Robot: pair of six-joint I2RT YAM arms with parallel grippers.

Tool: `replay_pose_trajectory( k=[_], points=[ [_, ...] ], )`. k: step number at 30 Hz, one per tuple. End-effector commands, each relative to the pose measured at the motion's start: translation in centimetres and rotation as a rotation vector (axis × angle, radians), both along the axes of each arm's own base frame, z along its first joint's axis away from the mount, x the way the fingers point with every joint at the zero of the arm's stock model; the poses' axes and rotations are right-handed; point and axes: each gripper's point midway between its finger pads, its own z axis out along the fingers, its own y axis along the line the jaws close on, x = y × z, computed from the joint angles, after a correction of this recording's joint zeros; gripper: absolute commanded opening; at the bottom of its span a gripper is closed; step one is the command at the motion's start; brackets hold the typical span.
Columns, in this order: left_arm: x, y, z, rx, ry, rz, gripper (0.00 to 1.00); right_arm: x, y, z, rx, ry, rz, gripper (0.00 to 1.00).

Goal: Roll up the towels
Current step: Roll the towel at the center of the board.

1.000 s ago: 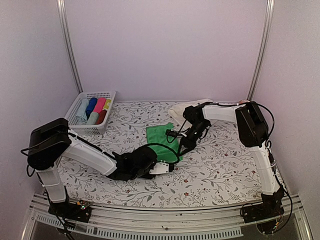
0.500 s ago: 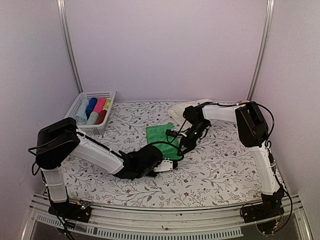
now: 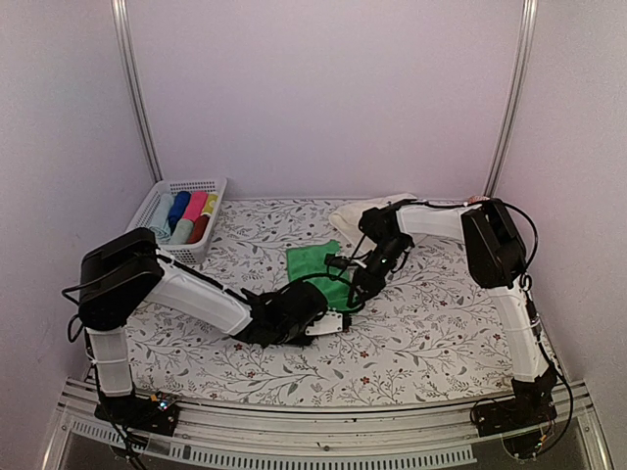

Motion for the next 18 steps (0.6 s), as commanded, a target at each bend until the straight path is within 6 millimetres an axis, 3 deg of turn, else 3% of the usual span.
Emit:
replay_pose_trajectory(
  k=[1, 4, 10, 14, 15, 18],
  points=[
    [-3.4, 3.5, -5.3, 0.159, 0.236, -0.013, 0.0, 1.9, -1.6, 0.5, -0.033, -0.146, 0.024, 0.31],
    [-3.4, 3.6, -5.1, 0.142, 0.278, 0.008, 0.0, 2.7, -2.6, 3.1, 0.002, -0.236, 0.026, 0.46],
    [-3.1, 3.5, -4.5, 0.093, 0.404, 0.063, 0.0, 3.0, -5.3, 5.8, 0.057, -0.517, 0.094, 0.54],
    [-3.2, 2.8, -3.6, 0.021, 0.52, 0.078, 0.0, 1.2, -6.0, 7.2, 0.156, -0.714, 0.196, 0.56],
    [-3.2, 2.7, -3.3, 0.002, 0.548, 0.082, 0.0, 0.8, -5.8, 8.4, 0.21, -0.77, 0.217, 0.56],
    [-3.1, 2.5, -2.5, -0.059, 0.632, 0.088, 0.0, -1.0, -5.4, 9.2, 0.321, -0.899, 0.286, 0.56]
  ],
)
